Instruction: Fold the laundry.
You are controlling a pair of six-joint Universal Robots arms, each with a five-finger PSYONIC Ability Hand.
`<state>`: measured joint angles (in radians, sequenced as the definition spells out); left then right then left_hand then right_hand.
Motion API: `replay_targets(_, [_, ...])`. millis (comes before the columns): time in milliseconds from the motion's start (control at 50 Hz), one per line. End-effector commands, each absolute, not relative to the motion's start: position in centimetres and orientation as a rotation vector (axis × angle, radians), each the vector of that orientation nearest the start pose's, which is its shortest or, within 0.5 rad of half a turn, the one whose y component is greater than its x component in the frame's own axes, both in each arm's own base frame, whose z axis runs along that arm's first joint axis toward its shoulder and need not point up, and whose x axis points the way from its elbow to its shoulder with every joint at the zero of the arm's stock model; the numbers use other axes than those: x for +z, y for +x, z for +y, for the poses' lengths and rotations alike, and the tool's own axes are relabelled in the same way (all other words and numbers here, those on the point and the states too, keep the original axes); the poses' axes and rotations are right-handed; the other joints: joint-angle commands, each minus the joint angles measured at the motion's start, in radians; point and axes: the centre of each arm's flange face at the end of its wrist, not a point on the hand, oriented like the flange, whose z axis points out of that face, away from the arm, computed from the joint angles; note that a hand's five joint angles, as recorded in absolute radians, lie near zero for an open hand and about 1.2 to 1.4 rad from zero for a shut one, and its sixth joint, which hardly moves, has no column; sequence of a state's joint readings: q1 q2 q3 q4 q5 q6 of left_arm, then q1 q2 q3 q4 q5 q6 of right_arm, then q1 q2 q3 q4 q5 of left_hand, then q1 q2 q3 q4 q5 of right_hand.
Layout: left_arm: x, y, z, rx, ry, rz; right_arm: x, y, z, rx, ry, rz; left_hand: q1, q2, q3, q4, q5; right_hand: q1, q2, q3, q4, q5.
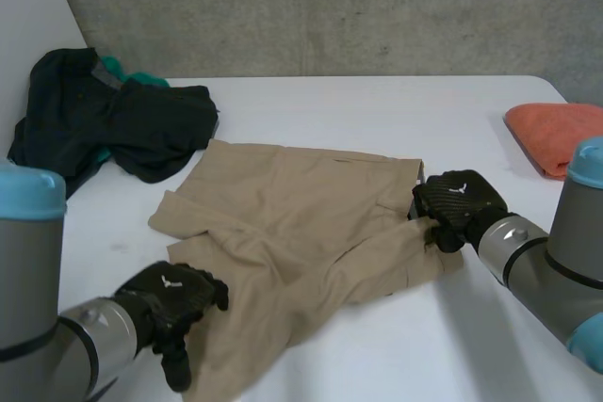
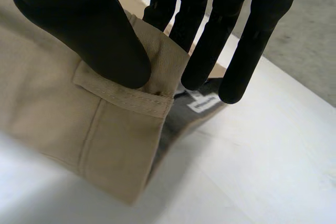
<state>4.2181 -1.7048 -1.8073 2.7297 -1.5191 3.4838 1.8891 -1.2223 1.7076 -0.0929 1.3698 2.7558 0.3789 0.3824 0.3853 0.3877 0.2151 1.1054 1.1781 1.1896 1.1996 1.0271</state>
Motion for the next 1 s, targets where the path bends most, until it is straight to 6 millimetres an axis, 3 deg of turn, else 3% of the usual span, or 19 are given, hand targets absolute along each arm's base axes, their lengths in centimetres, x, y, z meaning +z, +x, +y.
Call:
replay_targets(20, [18.4,-24.0,-13.0,-1.241,1.328,2.708,16.8,24.0,-26.9,-1.762,-0.925,2.311,0.067,0.063,0.060,0.058,0.056,0.291,0.218,0.207,0.197,0.195])
replay_targets(260, [16.5,-26.1,-12.8,-1.293,1.356,2.609,16.4,24.1,-27.0,-1.752,-0.919,2.312,0.069,0.066,0.063,0.060,0.058,0.291,0.218,0.207,0.197,0.195])
replay_targets(300, [16.1,-26.5,-13.1,-1.307,1.351,2.586,16.4,24.0,-26.9,-1.748,-0.922,2.317,0.303,0.300,0.297,0.294,0.292,0.291,0.218,0.207,0.197,0.195])
replay_targets(320, [15.6,-26.7,-13.4,-1.323,1.332,2.555,16.5,24.0,-26.9,-1.744,-0.925,2.318,0.778,0.775,0.772,0.769,0.767,0.291,0.218,0.207,0.197,0.195])
replay_targets(340, [15.5,-26.8,-13.6,-1.334,1.320,2.541,16.5,24.1,-26.7,-1.736,-0.935,2.316,1.007,1.003,1.000,0.998,0.996,0.291,0.218,0.207,0.197,0.195])
replay_targets(380, [15.4,-26.9,-14.0,-1.357,1.288,2.510,16.5,24.0,-26.5,-1.722,-0.958,2.323,1.017,1.014,1.011,1.009,1.007,0.291,0.218,0.207,0.197,0.195])
replay_targets(440, [16.1,-26.9,-14.0,-1.404,1.277,2.458,16.7,23.8,-25.2,-1.662,-1.124,2.340,1.017,1.014,1.011,1.009,1.007,0.291,0.218,0.207,0.197,0.195])
replay_targets(500, [17.1,-26.6,-13.2,-1.425,1.356,2.416,16.7,22.6,-22.9,-1.526,-1.490,2.346,1.017,1.014,1.011,1.009,1.007,0.291,0.218,0.207,0.197,0.195])
replay_targets(560, [17.7,-25.9,-12.0,-1.343,1.503,2.388,16.6,20.1,-20.8,-1.304,-1.877,2.331,1.017,1.014,1.011,1.009,1.007,0.291,0.218,0.207,0.197,0.195])
replay_targets(640, [17.8,-25.0,-11.5,-1.232,1.617,2.399,16.8,17.9,-19.5,-1.121,-2.149,2.272,1.017,1.014,1.011,1.009,1.007,0.291,0.218,0.207,0.197,0.195])
replay_targets(760, [18.0,-24.4,-11.6,-1.132,1.699,2.392,17.1,17.7,-19.6,-1.138,-2.133,2.281,1.017,1.014,1.011,1.009,1.007,0.291,0.218,0.207,0.197,0.195])
replay_targets(820, [18.5,-24.5,-12.7,-1.162,1.689,2.351,17.5,18.2,-20.2,-1.201,-2.077,2.268,1.017,1.014,1.011,1.009,1.007,0.291,0.218,0.207,0.197,0.195])
replay_targets(960, [20.5,-26.6,-17.7,-1.394,1.554,2.240,17.7,21.1,-23.3,-1.450,-1.844,2.230,1.017,1.014,1.011,1.009,1.007,0.291,0.218,0.207,0.197,0.195])
replay_targets(1000, [21.3,-27.7,-20.2,-1.514,1.471,2.193,18.0,21.9,-25.0,-1.577,-1.752,2.241,1.017,1.014,1.011,1.009,1.007,0.291,0.218,0.207,0.197,0.195])
